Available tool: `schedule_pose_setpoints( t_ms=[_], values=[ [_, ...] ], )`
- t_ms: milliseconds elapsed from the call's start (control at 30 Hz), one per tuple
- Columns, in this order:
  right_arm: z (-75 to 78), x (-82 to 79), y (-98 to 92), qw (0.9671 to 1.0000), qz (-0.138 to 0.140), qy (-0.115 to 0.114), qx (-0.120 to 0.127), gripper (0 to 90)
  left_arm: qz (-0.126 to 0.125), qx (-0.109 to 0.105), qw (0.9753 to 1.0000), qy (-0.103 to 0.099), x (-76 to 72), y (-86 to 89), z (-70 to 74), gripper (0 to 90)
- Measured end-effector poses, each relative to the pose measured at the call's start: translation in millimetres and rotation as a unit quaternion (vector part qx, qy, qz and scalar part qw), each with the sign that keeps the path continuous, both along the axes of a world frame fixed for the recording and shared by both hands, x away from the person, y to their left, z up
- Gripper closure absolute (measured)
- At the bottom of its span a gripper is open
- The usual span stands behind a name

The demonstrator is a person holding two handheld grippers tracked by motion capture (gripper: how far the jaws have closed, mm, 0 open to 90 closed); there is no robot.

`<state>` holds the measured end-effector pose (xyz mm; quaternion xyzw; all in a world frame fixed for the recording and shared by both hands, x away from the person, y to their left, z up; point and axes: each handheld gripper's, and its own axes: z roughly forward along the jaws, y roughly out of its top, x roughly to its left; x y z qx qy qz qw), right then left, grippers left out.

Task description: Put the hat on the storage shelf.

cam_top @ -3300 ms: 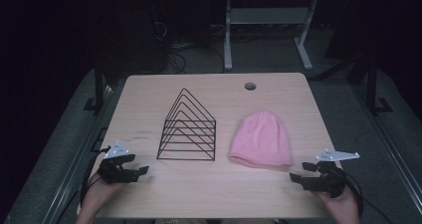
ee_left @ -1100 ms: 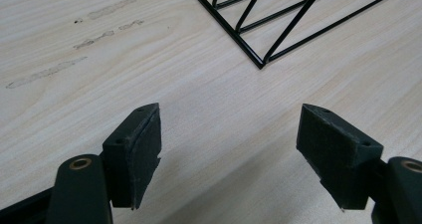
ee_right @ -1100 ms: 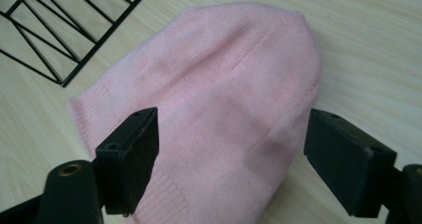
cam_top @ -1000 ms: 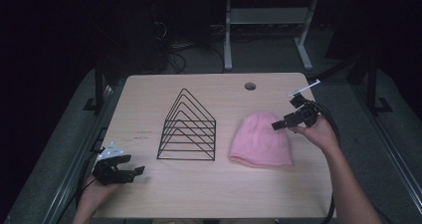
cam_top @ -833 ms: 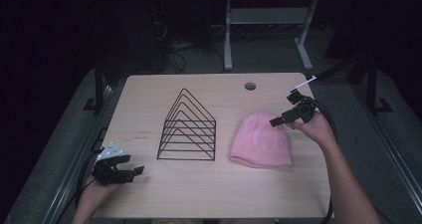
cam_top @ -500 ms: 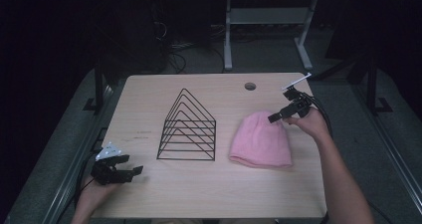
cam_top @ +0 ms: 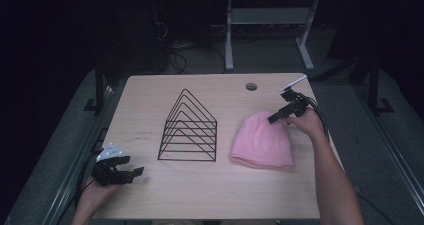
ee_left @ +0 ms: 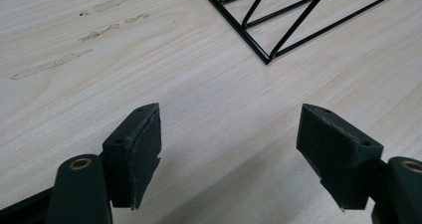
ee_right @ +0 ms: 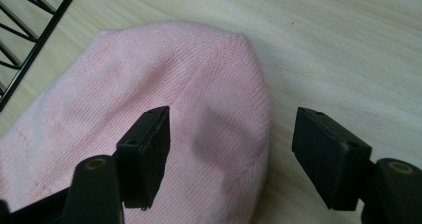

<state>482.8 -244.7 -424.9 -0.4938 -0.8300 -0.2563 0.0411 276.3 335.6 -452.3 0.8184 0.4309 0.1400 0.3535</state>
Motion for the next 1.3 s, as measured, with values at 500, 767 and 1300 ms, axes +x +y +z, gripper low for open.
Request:
schedule_pose_setpoints(
  t_ms=[500, 767, 1300],
  values=[
    [-17.2, 7.7, 7.7, 0.9995, 0.006, 0.031, -0.008, 49.1, 0.003, -0.002, 1.0000, 0.001, -0.8, 0.5, -0.4, 25.8],
    [-23.2, 4.0, 7.6, 0.9996, 0.002, 0.024, 0.018, 65.5, 0.002, -0.005, 1.0000, 0.005, -0.1, 0.3, -0.7, 25.8],
    [-26.4, -1.0, -3.5, 0.9969, -0.018, 0.030, 0.071, 73.8, -0.001, -0.006, 0.9999, 0.008, 0.5, -0.6, -2.2, 25.8]
  ],
)
